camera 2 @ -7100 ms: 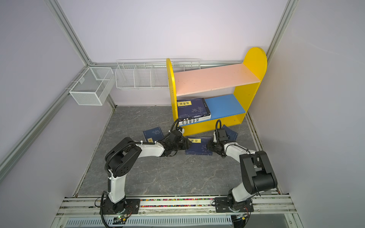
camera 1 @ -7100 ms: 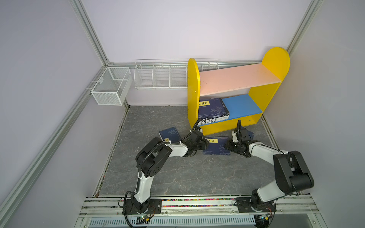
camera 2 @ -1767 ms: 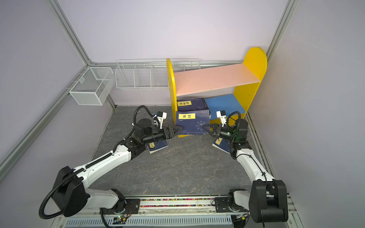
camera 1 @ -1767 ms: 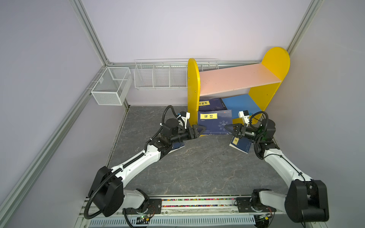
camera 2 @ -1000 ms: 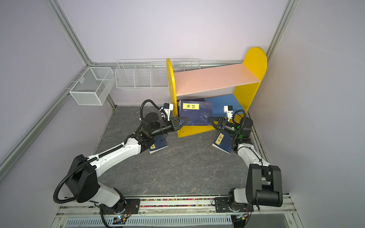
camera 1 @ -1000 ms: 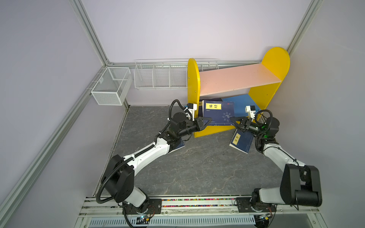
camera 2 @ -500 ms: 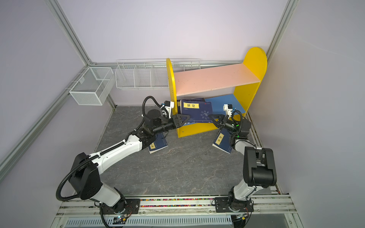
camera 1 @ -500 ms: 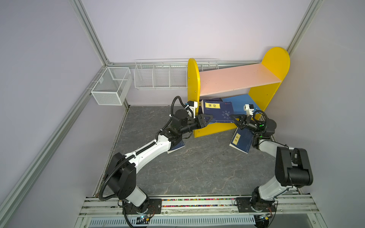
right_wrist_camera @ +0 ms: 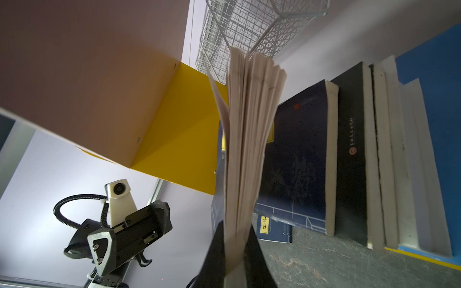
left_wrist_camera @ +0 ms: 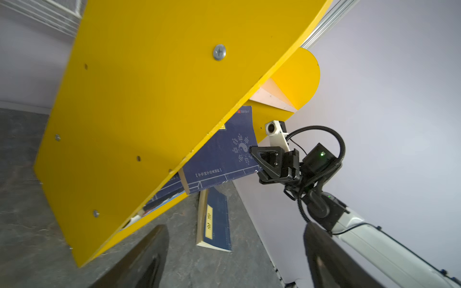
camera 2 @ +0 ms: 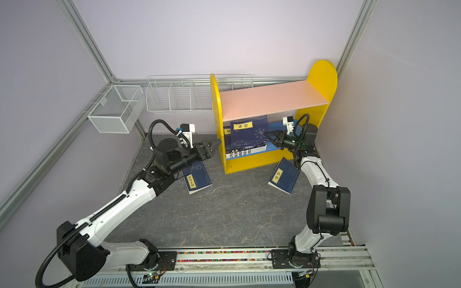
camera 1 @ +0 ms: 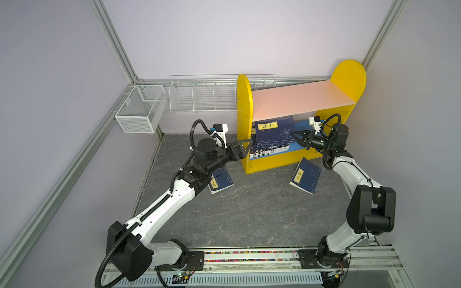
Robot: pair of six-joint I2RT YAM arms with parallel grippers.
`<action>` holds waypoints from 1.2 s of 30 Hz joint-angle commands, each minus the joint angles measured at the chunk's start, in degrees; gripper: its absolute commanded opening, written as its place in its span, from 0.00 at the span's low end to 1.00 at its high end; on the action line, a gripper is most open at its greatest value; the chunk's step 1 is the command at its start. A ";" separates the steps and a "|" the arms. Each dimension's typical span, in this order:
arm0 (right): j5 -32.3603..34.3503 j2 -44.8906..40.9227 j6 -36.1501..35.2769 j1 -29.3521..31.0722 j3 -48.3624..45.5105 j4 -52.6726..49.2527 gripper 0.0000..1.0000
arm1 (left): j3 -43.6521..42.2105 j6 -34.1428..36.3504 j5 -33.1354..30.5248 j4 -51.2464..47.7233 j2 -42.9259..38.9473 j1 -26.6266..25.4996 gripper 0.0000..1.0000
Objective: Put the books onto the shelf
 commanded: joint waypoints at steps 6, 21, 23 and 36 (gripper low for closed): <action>1.15 3.61 -10.05 2.68 5.15 -9.30 0.09 | -3.52 6.97 -9.57 -13.60 -4.79 0.34 0.90; 2.22 9.60 -15.36 4.86 12.49 -15.84 0.10 | -2.98 7.51 -8.97 -13.78 3.10 0.52 0.91; 2.35 9.97 -15.94 4.82 13.09 -16.82 0.10 | -2.05 7.57 -8.02 -13.21 4.86 0.52 0.91; 3.30 11.37 -15.94 5.64 13.78 -18.33 0.10 | 1.78 4.94 -6.87 -3.86 11.17 0.42 0.92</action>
